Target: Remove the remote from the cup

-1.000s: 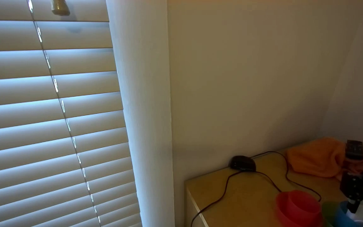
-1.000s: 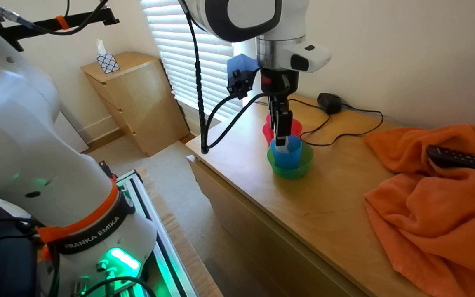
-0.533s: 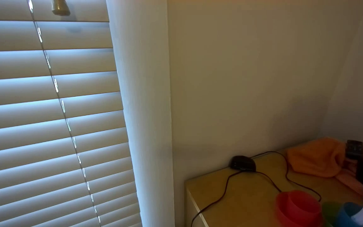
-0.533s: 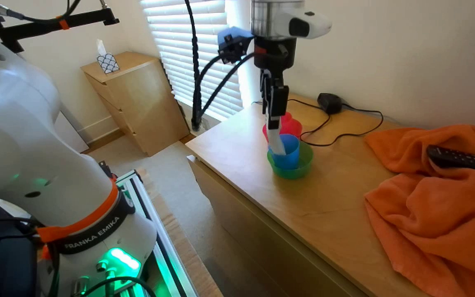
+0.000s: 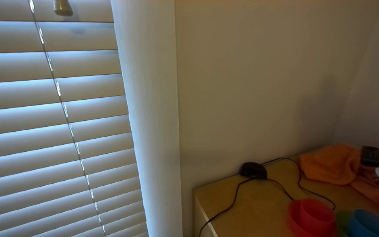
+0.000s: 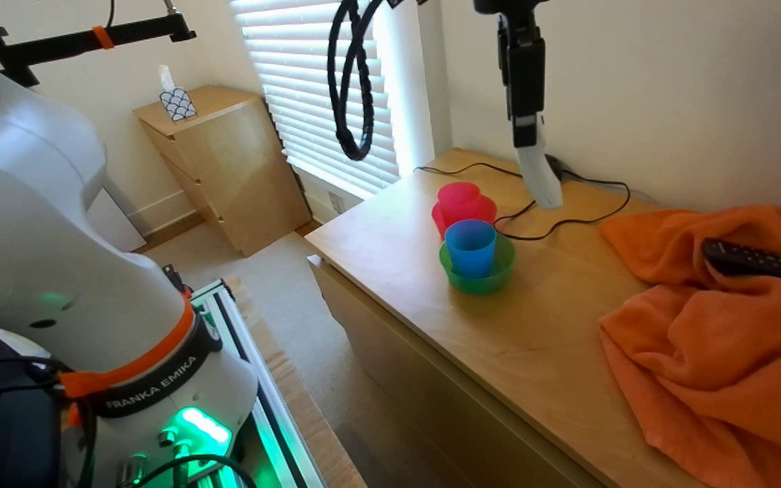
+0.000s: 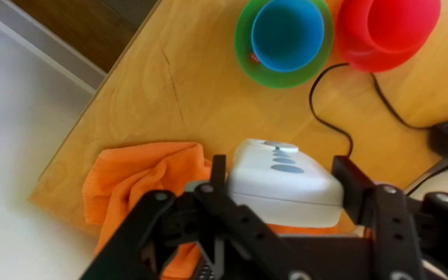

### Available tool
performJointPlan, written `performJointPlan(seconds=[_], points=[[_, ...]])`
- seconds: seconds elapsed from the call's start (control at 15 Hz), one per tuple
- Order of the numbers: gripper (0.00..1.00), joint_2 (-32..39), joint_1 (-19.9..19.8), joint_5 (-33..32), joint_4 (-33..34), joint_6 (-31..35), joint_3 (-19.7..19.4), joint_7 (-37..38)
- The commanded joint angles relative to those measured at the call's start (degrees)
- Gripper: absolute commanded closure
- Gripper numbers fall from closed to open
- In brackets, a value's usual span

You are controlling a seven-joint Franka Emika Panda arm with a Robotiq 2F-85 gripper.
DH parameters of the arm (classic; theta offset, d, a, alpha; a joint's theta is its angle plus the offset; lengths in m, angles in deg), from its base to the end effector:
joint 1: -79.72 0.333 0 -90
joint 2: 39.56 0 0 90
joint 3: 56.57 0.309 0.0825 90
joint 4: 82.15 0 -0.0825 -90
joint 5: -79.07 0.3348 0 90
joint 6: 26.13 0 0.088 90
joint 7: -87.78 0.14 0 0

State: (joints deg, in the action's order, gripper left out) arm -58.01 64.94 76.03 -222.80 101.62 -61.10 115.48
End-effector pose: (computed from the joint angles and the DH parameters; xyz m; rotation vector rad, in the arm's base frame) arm 0.3849 -0.1384 0.4124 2.8876 -1.1991 0.1524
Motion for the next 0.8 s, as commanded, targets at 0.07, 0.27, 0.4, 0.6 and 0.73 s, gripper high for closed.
performJointPlan(seconds=[0.07, 0.27, 0.4, 0.6, 0.73], points=[[0.32, 1.46, -0.04, -0.44, 0.45, 0.46, -0.44, 0.26], [0.57, 4.31, 0.43, -1.14, 2.66, -4.32, -1.1, -4.15], [0.57, 5.98, 1.36, 0.83, 3.24, -5.12, -2.99, -12.07], [0.57, 8.19, 1.96, 1.37, 4.09, -6.25, -4.75, -22.73], [0.32, 7.29, 1.24, -0.95, 2.8, -4.56, -3.81, -15.8]])
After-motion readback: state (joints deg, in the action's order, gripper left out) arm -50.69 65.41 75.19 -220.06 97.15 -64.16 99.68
